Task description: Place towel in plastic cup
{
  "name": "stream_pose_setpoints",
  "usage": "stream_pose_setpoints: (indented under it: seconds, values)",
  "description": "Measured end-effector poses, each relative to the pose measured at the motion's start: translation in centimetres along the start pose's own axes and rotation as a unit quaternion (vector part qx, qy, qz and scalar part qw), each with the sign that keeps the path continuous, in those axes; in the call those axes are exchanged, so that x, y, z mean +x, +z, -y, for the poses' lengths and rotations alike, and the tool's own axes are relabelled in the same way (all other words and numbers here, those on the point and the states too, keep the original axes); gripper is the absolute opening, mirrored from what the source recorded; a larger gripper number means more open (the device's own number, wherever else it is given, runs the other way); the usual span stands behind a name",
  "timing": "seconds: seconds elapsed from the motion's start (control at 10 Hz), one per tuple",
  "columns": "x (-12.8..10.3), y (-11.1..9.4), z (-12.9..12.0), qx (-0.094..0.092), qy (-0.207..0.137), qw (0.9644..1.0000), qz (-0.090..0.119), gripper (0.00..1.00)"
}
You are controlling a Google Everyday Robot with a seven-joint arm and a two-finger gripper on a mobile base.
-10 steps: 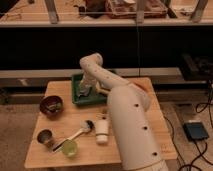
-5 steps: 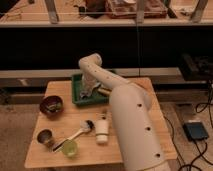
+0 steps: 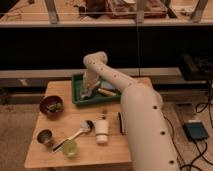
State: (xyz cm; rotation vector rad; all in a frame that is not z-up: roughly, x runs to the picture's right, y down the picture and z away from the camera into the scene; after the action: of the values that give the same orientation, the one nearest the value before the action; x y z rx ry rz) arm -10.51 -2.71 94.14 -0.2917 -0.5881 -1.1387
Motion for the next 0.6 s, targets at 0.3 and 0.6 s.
stream_pose_setpoints:
  seconds: [0.3, 0.6]
  values:
    - [-2.6, -5.4, 0.3, 0.049, -0.027, 0.9972, 0.051, 0.02]
    - [-3.0, -5.7, 0.6, 0.052, -0.032, 0.9965, 0.056, 0.02]
